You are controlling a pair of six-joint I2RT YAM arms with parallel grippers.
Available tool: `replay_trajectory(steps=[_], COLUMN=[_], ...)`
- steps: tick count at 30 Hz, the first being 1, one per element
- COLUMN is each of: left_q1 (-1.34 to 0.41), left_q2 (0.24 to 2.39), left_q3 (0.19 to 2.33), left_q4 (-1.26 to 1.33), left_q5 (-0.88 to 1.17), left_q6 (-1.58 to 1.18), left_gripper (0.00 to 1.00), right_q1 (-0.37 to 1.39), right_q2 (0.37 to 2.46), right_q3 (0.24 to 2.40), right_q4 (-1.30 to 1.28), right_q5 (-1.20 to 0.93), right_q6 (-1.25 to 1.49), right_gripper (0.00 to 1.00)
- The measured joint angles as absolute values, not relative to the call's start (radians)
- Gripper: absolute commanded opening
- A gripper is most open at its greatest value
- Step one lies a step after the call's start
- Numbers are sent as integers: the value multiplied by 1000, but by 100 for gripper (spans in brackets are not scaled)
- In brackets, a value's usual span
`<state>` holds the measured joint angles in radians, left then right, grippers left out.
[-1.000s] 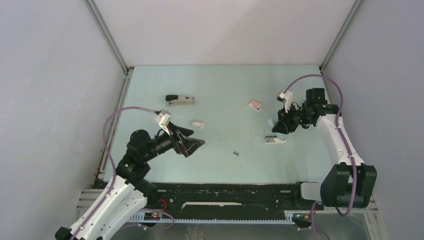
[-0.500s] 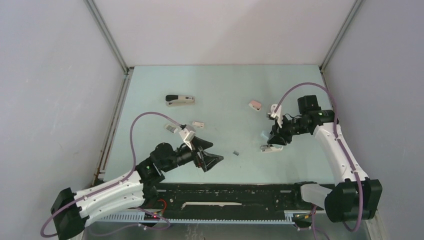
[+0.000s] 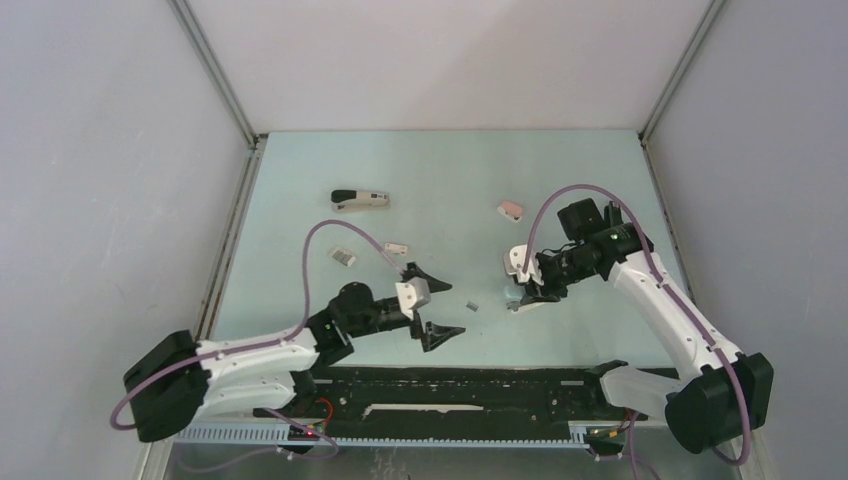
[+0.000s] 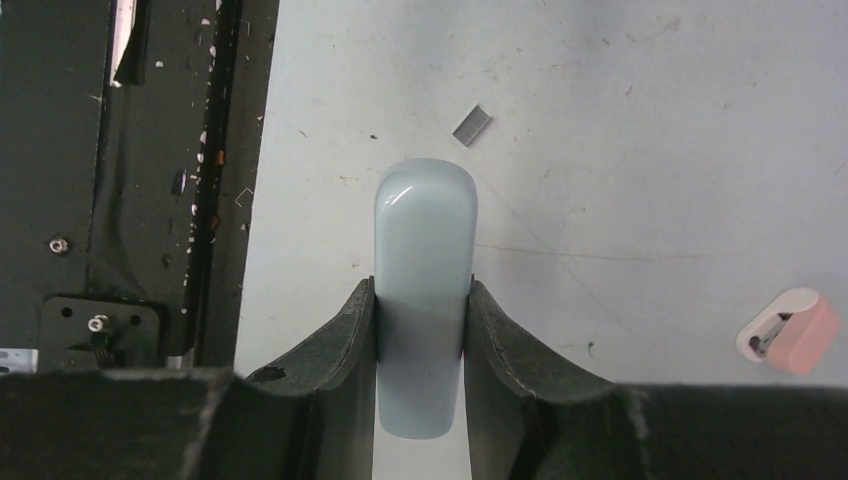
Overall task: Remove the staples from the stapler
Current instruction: Unload the staple at the center of the board.
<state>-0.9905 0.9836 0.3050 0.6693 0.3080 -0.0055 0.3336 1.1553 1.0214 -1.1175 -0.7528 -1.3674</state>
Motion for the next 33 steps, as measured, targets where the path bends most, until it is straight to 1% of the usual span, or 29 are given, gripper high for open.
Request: replay_trajectory(steps=[5,11,16,20,23,30,33], left_q1=[-1000,-1034,-1044,-1052,-1058,-1059,-1061], left_q2=[1154,1288,1377,1412,1434,1481,1502], left_q3=[399,519,596,622,641,661,668], left_q4=[675,693,699,698,699,701,702], left_q5=[382,397,396,395,392,371,366], left_q6=[112,207,232,238,238,237,236], left_gripper=[95,81,75,67,63,57,56], right_q1=[368,389,393,393,393,393,393], right_q2=[1155,1155,1156,1156,1156,1156,1156], right_q3=[1021,1016,1001,1001,1001,1001,1001], right_q4=[-1111,-1089,-1069,-1061,-1057,-1055,-1054], right_q5=[-738,-731,-716,-713,-713,-716,-719], right_q6=[-1394,-1392,-1386,-1383,-1382,-1382,-1382], right_gripper=[0,0,0,0,0,0,0])
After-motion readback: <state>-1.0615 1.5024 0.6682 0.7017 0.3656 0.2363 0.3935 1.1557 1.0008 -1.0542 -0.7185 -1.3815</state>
